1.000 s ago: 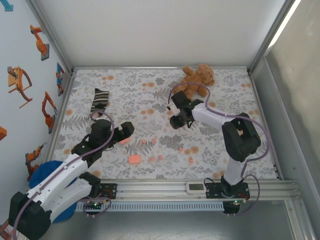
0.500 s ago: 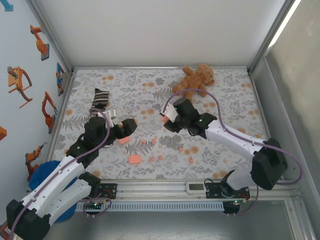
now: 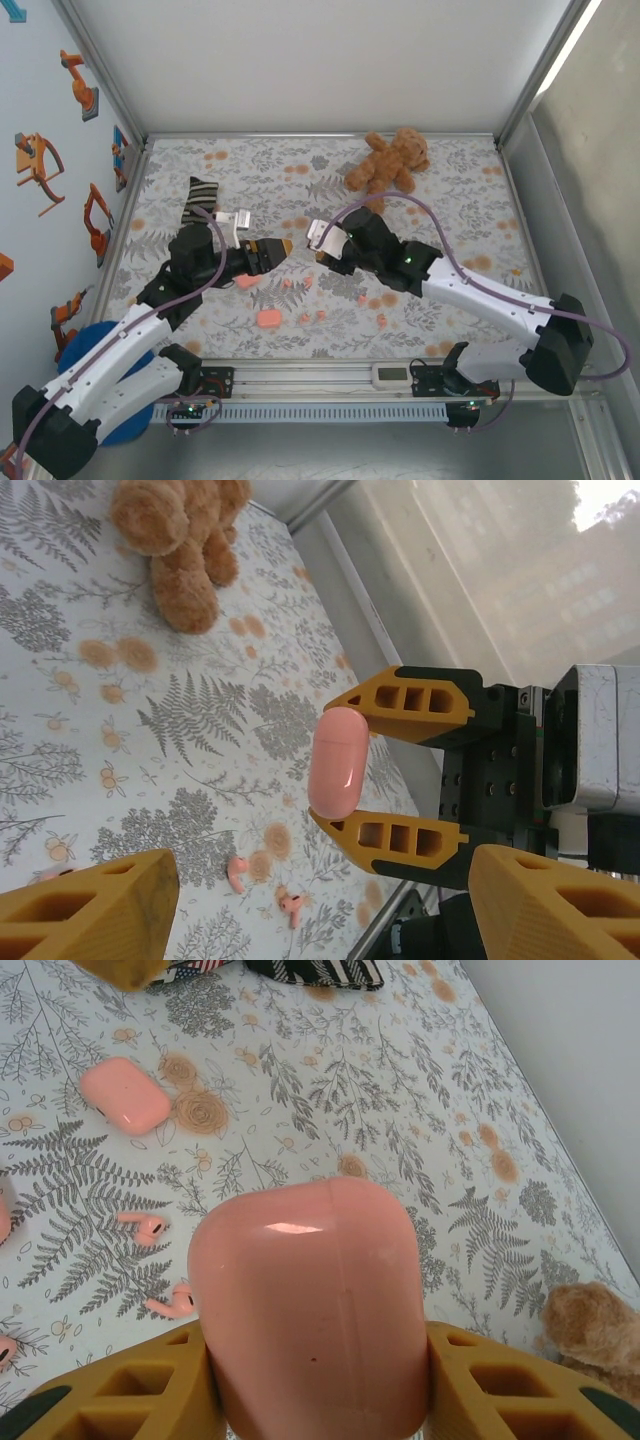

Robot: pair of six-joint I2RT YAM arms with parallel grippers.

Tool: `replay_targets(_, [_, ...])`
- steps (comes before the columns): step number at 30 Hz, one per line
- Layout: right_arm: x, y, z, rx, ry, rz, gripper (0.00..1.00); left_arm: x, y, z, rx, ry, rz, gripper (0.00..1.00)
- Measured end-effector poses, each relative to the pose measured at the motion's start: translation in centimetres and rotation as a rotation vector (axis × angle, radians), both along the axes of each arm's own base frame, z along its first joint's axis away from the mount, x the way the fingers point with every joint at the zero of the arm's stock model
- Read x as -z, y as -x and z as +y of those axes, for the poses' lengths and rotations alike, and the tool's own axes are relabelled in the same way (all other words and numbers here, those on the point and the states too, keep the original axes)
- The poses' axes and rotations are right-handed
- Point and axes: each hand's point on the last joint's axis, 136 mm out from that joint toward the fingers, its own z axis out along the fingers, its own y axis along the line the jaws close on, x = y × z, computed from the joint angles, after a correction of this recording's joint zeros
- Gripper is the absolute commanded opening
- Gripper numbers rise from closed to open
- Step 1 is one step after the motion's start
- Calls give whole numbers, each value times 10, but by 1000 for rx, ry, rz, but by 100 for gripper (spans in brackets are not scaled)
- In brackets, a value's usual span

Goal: Insert wireless bluetooth earbuds into charging case

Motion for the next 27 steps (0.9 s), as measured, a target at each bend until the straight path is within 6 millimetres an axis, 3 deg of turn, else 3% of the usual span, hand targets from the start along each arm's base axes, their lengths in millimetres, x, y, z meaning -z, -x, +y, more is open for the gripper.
replay_targets(9, [0, 6, 5, -15, 25, -33, 43, 6, 0, -21, 60, -14, 22, 74])
replay_targets(27, [-14, 12, 4, -17, 6, -65, 43, 16, 0, -48, 131, -40, 44, 55])
